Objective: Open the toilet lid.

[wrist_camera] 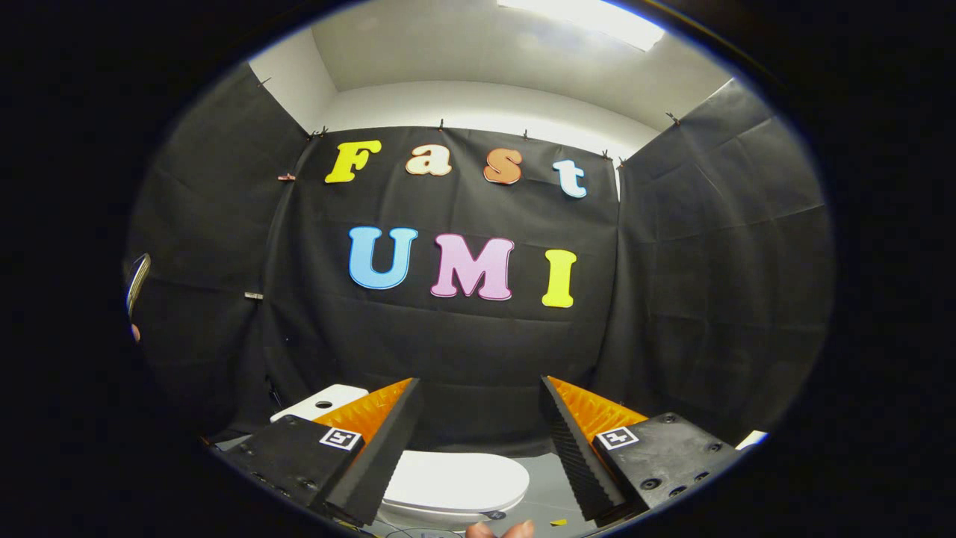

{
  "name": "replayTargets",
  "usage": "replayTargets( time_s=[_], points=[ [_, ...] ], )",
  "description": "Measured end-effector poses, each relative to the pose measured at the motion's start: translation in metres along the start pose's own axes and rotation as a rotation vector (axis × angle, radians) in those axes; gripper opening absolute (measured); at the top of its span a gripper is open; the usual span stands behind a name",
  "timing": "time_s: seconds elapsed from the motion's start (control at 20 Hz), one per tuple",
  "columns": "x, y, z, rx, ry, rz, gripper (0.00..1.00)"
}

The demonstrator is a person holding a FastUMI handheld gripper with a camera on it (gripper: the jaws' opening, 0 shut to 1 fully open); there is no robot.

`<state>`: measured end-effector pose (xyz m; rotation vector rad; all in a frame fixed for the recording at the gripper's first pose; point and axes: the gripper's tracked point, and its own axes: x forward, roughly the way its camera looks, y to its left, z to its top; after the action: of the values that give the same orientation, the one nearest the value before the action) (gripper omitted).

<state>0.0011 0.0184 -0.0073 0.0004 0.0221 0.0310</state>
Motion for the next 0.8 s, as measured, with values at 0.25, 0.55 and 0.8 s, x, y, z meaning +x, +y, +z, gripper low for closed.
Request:
replayTargets(
  time_s=[0.25, 0.55, 0.8],
  points=[
    [0.006, 0.005, -0.005, 0.003, -0.012, 0.017, 0.98],
    [0.023, 0.002, -0.041, -0.008, -0.002, 0.05, 0.98],
    [0.038, -0.002, -0.09, 0.075, 0.042, 0.132, 0.98]
  ],
)
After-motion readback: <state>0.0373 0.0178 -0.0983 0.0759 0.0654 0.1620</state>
